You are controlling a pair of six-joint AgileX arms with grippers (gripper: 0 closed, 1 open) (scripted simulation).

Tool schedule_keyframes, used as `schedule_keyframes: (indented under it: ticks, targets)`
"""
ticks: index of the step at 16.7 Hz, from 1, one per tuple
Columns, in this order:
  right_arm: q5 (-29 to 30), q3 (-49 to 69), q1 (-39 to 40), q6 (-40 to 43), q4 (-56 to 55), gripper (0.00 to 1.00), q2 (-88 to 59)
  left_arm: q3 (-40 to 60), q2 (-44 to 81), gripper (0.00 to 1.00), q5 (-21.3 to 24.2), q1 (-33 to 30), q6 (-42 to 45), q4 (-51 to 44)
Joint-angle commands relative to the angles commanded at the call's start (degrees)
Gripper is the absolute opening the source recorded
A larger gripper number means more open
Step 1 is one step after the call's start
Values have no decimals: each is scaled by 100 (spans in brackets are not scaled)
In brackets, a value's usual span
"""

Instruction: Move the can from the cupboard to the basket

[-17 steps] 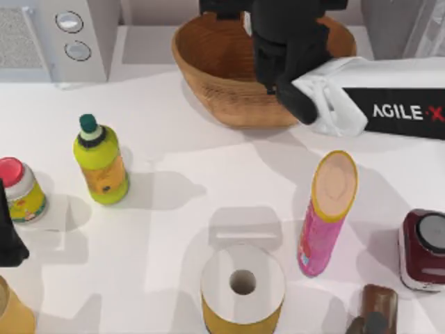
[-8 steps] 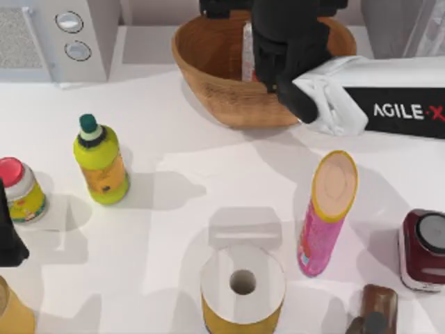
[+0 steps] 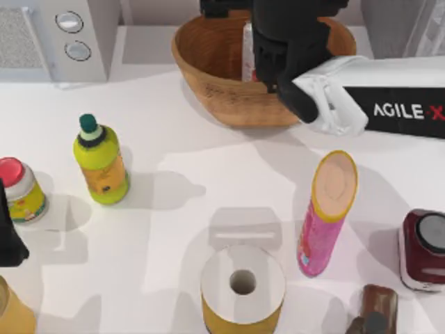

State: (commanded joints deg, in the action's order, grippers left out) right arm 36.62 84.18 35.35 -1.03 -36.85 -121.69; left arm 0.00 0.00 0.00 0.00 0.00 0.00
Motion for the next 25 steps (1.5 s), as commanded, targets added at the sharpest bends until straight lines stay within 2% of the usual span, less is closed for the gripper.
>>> schedule_keyframes:
  ticks: [19, 25]
  targets:
    - [0, -2, 10, 0, 0, 100, -1, 0, 0, 100, 0, 0, 0, 0]
    - [-413, -856, -353, 6, 365, 100, 1251, 0, 0, 100, 0, 0, 0, 0]
